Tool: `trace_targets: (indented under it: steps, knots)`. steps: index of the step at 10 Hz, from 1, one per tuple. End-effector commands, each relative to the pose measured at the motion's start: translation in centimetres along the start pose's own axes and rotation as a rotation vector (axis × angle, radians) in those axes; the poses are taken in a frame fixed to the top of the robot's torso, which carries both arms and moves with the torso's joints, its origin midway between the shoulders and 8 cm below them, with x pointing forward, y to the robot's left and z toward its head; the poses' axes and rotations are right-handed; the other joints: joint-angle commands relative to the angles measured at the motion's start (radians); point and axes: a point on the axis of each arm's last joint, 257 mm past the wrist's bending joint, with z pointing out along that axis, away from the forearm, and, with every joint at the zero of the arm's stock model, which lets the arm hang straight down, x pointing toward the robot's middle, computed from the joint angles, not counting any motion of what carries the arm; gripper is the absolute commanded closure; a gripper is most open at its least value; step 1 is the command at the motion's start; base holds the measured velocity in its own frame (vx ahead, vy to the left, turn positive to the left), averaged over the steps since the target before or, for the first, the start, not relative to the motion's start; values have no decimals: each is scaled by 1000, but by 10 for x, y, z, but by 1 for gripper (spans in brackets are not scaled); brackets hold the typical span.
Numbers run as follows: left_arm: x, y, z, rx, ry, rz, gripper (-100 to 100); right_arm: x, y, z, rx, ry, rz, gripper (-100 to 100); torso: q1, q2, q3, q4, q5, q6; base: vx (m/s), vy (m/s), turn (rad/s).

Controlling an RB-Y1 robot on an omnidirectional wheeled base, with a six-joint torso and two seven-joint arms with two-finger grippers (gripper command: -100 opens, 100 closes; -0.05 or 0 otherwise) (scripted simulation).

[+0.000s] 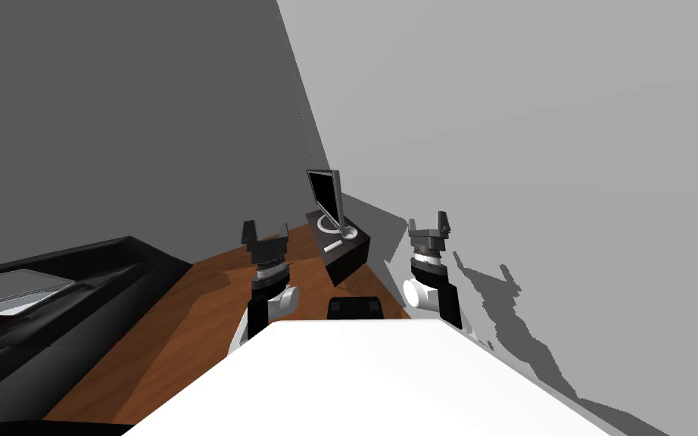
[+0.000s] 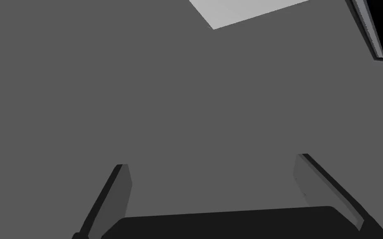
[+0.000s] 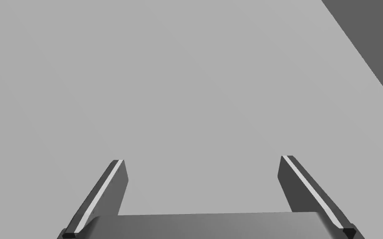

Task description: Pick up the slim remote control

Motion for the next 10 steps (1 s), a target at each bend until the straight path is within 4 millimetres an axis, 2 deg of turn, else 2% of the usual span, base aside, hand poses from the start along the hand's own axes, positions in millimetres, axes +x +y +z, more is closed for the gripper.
trace_targets:
  steps: [1,5,6,7,8,10]
  knots:
    - [3,10,1,-24,32,1,-100,0,0,0,0,0,0,0,0,0,0,0,0,0,5,1,-28]
    - [5,62,4,-151,120,1,-100,0,0,0,0,0,0,0,1,-2,-1,0,0,0,23,8,-65]
    - [5,68,2,-167,120,3,-100,0,0,0,0,0,0,0,1,-2,-1,-1,0,0,22,10,-30]
    - [2,86,4,-213,136,5,-100,0,0,0,0,0,0,0,1,-2,-1,-1,0,0,21,7,-57]
    - [2,89,2,-219,135,6,-100,0,0,0,0,0,0,0,1,-2,-1,0,0,0,15,7,-32]
    - [-8,128,3,-311,156,13,-100,0,0,0,0,0,0,0,1,-2,-1,0,0,0,23,1,-93]
